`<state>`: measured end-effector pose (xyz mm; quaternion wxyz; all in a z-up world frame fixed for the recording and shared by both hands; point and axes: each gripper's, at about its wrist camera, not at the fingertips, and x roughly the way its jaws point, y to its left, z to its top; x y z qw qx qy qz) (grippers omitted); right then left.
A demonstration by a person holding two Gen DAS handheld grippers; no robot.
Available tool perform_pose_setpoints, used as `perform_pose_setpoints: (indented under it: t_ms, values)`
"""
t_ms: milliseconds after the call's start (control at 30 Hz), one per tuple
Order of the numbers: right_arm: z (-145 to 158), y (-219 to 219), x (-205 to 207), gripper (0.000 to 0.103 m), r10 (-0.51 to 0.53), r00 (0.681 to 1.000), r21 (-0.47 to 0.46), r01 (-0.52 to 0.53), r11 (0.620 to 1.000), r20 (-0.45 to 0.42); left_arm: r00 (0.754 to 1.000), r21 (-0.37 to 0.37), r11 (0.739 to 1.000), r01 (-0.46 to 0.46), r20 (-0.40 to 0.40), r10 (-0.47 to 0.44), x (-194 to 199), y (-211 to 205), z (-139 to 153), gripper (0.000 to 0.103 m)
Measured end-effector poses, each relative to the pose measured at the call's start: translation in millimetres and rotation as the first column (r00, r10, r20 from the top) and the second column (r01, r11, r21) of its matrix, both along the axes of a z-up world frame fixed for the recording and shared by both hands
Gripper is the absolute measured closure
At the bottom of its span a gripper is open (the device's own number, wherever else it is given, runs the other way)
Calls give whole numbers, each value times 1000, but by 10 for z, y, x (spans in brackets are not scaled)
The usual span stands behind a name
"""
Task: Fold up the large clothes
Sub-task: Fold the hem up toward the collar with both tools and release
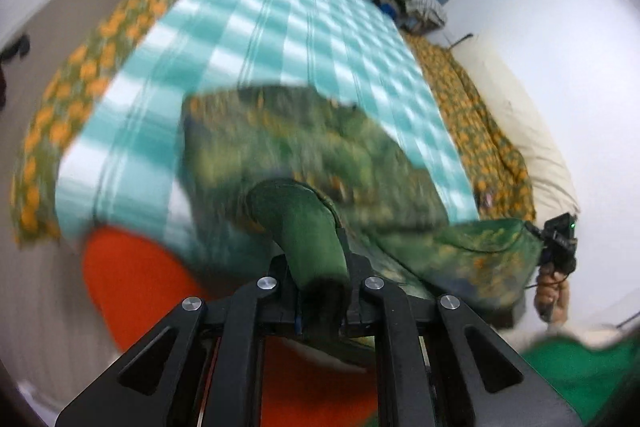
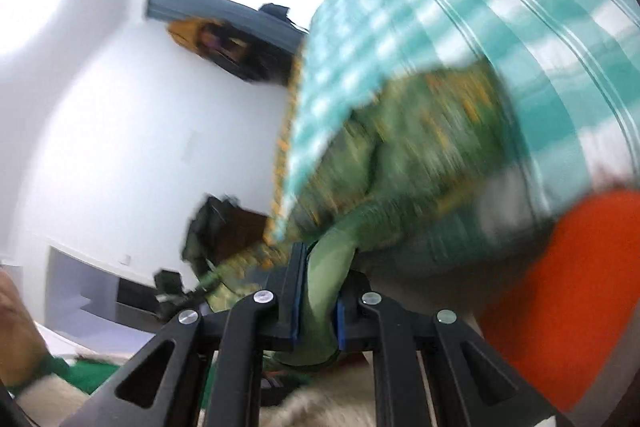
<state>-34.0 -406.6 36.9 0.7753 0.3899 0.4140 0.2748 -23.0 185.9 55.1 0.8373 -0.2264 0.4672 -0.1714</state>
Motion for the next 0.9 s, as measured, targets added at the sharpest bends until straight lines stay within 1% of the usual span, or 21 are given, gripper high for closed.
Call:
perform_pose_setpoints:
  t_ms: [67, 133, 167, 200, 233, 300, 333, 400, 433, 467, 500, 533, 567, 600, 667, 700, 733, 767, 800, 867, 900]
  values:
    - [-65, -35, 401, 91, -18, 1000, -5, 18, 1000, -10, 1000, 1, 1000, -9, 25, 9, 430, 8, -86, 94]
    - [-288, -49, 1017, 91, -54, 997, -24, 52, 998, -56, 999, 25, 999, -26, 42, 24, 884, -37, -205, 94]
    - [-359, -45, 1163, 91, -68, 995, -34, 65, 997, -71, 998, 38, 999, -35, 54, 33, 1085, -73, -269, 94]
    - [-494, -87, 1430, 91, -92, 991, -50, 88, 995, -92, 997, 64, 997, -52, 66, 47, 1360, -115, -363, 93]
    - [-597, -154, 1584, 91, -121, 987, -66, 114, 991, -106, 997, 93, 994, -53, 69, 46, 1480, -114, -427, 91]
    - [-867, -224, 1952, 91, -194, 970, -100, 181, 978, -146, 998, 174, 983, -58, 50, 50, 1884, -204, -653, 80]
    - [-993, -253, 2070, 90, -226, 960, -109, 210, 972, -167, 998, 187, 981, -55, 32, 50, 2009, -212, -752, 76]
    - [-1287, -257, 2312, 89, -266, 934, -125, 242, 962, -238, 999, 188, 981, -45, -16, 49, 2218, -217, -975, 57]
    - [-1404, -240, 2364, 81, -268, 925, -128, 241, 962, -271, 998, 181, 982, -50, -40, 58, 2291, -191, -1067, 51]
    - [-1512, -225, 2424, 64, -267, 916, -107, 246, 963, -300, 996, 181, 981, -64, -45, 73, 2316, -157, -1088, 37]
    - [-1601, -227, 2454, 55, -272, 908, -56, 268, 962, -319, 994, 181, 979, -93, -31, 100, 2338, -82, -1082, 27]
    - [-1631, -240, 2434, 40, -282, 902, -11, 294, 956, -326, 993, 171, 979, -110, -18, 115, 2309, -43, -1037, 21]
    - [-1625, -256, 2422, 30, -289, 900, 29, 315, 949, -326, 992, 153, 980, -126, -2, 128, 2279, 21, -990, 12]
    - [-1583, -278, 2428, 27, -282, 904, 57, 316, 947, -322, 991, 139, 981, -136, 19, 134, 2230, 95, -959, 7]
    - [-1450, -308, 2421, 26, -265, 924, 55, 291, 955, -275, 993, 177, 977, -116, 39, 111, 2183, 98, -958, 3]
    - [-1377, -305, 2421, 26, -264, 933, 10, 275, 961, -243, 997, 237, 968, -79, 32, 73, 2173, 43, -1032, 3]
    - [-1282, -278, 2412, 26, -265, 942, -85, 253, 964, -204, 999, 293, 955, -48, 12, 46, 2196, -31, -1137, 3]
    - [-1196, -225, 2418, 26, -264, 951, -221, 226, 949, -162, 999, 326, 945, -30, -6, 34, 2221, -88, -1232, 3]
    - [-1149, -98, 2459, 26, -249, 962, -411, 183, 893, -112, 999, 369, 930, -2, -43, 19, 2269, -196, -1408, 3]
    - [-1212, 85, 2529, 26, -218, 973, -561, 137, 816, -80, 997, 412, 911, 22, -81, 13, 2375, -348, -1641, 3]
    - [-1296, 188, 2576, 26, -206, 975, -608, 114, 786, -83, 996, 432, 902, 18, -87, 21, 2424, -434, -1762, 6]
